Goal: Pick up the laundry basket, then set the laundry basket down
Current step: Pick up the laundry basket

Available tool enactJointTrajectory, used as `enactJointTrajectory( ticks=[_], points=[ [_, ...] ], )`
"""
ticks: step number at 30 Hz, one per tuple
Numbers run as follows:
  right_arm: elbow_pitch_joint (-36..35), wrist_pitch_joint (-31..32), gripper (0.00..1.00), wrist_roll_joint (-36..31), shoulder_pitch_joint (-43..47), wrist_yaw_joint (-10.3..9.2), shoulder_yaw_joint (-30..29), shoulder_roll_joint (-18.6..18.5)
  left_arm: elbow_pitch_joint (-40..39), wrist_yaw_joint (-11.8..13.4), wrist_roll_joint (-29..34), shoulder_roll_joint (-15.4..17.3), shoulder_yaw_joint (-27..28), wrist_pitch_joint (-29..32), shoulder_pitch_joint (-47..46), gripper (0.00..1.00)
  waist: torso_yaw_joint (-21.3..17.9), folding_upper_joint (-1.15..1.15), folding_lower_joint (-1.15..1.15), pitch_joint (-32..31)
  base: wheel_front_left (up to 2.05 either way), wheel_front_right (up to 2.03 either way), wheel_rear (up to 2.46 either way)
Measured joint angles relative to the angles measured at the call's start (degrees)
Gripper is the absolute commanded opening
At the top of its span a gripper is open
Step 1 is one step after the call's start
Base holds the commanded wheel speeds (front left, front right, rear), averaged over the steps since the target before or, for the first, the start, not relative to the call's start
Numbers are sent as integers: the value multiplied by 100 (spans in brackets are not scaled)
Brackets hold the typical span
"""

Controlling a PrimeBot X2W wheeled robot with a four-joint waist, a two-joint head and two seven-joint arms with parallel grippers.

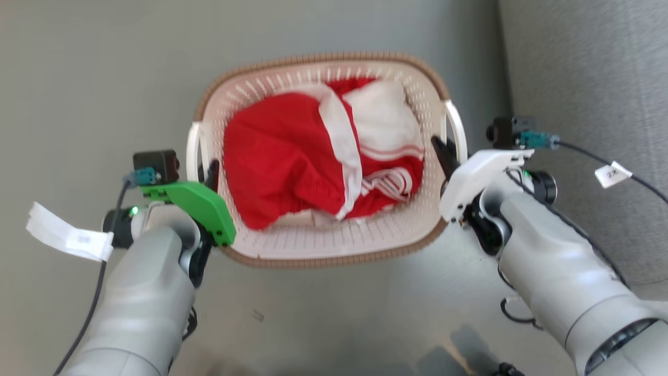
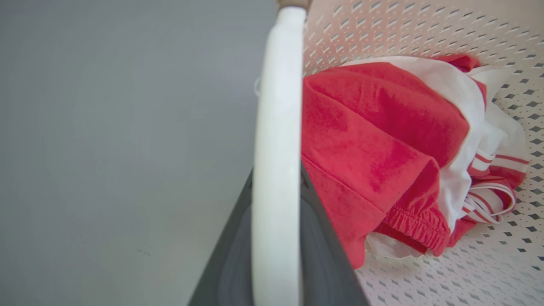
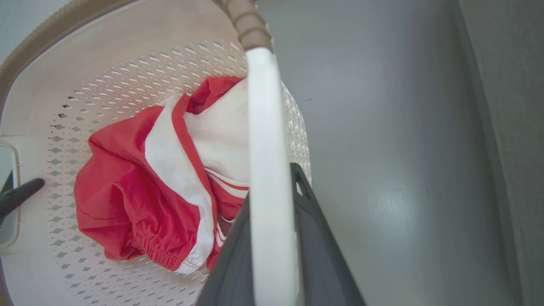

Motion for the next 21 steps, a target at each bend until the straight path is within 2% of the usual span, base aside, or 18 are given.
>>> enactJointTrajectory(
  ticks=[21],
  points=[
    [179,795,0,561,1148,-2,539,94,288,-42,-513,-14,-466,760,1105,0,-128,0,0,-1741,0,0,0]
  ],
)
